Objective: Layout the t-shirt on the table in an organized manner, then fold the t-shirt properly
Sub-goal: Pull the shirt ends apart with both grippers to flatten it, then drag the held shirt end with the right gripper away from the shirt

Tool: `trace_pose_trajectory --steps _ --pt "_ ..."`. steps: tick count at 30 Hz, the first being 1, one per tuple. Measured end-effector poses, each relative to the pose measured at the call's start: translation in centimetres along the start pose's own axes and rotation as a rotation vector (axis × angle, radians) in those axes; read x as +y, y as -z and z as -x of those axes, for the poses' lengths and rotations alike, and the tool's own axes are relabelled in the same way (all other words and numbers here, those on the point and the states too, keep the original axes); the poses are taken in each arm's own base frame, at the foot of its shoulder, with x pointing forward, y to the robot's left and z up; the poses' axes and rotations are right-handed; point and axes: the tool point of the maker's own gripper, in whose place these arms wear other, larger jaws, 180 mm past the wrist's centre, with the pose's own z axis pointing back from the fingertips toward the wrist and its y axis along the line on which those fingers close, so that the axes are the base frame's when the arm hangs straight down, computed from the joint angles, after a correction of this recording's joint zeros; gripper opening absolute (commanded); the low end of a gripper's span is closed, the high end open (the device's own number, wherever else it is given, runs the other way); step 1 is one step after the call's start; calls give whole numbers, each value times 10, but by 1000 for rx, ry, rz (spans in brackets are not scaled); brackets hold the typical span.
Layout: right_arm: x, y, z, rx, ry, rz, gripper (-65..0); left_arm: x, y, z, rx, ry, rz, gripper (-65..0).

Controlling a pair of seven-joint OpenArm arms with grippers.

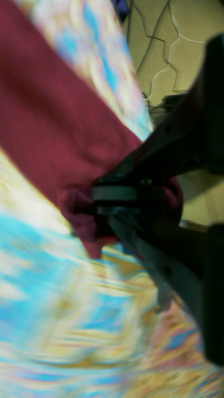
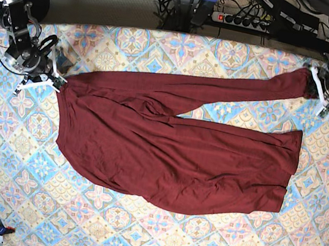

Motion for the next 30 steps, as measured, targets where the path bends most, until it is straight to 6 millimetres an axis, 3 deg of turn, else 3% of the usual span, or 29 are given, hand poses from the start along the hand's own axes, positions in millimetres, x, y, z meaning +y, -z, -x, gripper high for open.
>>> trace_pose_trajectory --steps 5,9,12,16,18,20,24,30 --pt "0 0 -1 -3 0 1 -650 30 -6 -1 -6 97 -143 -646" --pt "0 -1 -5 -7 6 5 -650 17 6 2 -10 144 -164 -648" --pt "-1 -8 -33 -95 26 21 -650 -10 7 12 23 273 -139 -648" --pt "-29 -30 -49 -148 41 124 -650 -27 10 17 5 386 -129 -648" --pt "-32 -36 -60 -177 50 144 -650 -26 10 20 13 406 -138 -648" --pt "-22 -39 -75 -232 50 116 -650 -24 9 19 10 410 -143 -648" --pt "-16 -45 -86 -259 39 120 -650 -18 6 18 8 395 -161 -648" --pt "19 -40 -108 -335 86 0 -650 -5 0 20 -23 283 -221 -647"
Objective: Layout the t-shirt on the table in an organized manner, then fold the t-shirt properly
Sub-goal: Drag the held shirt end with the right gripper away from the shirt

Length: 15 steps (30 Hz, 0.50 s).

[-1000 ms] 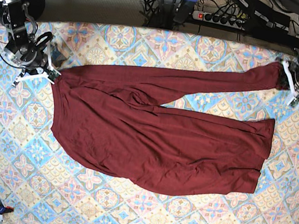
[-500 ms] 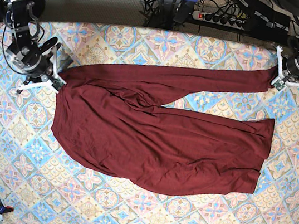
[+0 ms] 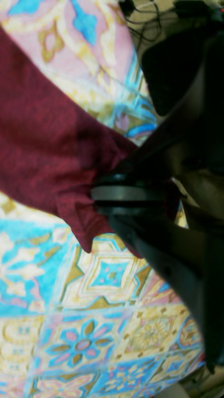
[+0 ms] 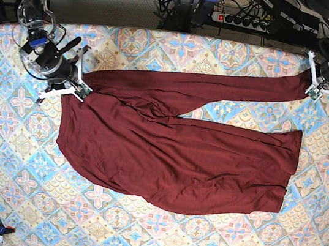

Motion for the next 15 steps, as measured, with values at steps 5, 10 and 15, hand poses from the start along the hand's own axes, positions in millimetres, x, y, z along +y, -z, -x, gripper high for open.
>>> trace_pose_trajectory --steps 5,10,15 --pt "25 8 -15 -36 11 -62 -650 -4 2 -4 -18 -47 -8 -647" --pt "47 25 -27 -53 17 -129 -650 -8 8 -21 -68 -97 -11 -647" --pt "49 43 -34 -42 -9 -157 -650 -11 8 -18 -56 -105 -8 -646"
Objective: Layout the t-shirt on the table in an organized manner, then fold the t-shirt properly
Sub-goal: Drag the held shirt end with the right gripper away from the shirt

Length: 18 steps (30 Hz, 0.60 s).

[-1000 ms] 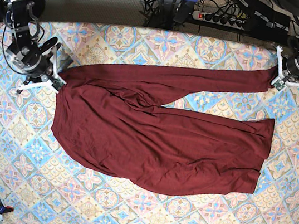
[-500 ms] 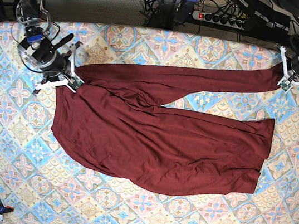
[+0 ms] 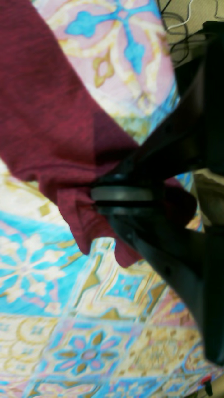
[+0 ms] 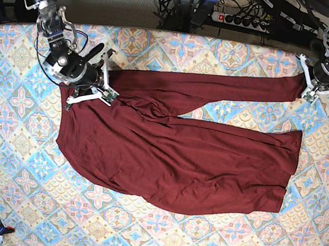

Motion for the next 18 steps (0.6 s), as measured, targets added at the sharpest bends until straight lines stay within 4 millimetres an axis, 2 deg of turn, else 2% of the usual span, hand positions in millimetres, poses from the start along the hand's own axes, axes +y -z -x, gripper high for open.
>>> trace_pose_trajectory --steps 4,7,9,11,16,18 --pt "25 6 -6 -12 -17 -58 -650 3 1 -7 -20 -4 -6 -646" --pt "36 5 -6 -5 -34 -80 -650 4 1 -10 -25 -5 -9 -646" --pt "49 0 9 51 -29 -93 -650 5 2 -11 -24 -5 -11 -646" --pt "61 -4 16 61 -28 -110 -650 12 0 -13 -34 -20 -30 -646" --pt "68 -12 25 85 -60 -130 -650 19 1 -22 -74 -91 -59 -642" --pt "67 -12 24 83 -62 -129 -650 24 -1 -21 -82 -115 -81 -619"
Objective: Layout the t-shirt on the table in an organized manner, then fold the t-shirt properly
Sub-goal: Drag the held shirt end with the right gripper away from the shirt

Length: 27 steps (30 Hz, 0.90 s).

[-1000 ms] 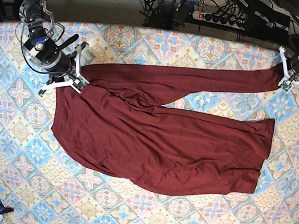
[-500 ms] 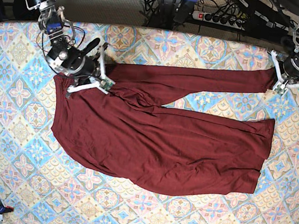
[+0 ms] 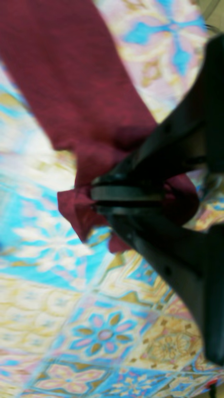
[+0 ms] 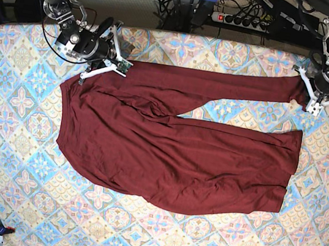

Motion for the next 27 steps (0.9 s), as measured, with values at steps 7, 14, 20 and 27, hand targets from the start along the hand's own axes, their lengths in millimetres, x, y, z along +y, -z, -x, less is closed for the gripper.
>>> trace_pose_trajectory --steps 7,14,20,27 --pt "2 -7 5 66 -20 5 -650 -9 -1 -1 -5 -85 55 -447" --pt "-2 -14 7 83 -38 19 -650 30 -24 6 -58 -336 14 -410" --pt "-11 -16 2 58 -28 42 -650 30 -32 1 -113 -428 52 -410" --pt "-18 -19 8 73 -14 61 -650 43 -5 -5 -138 -531 48 -410"
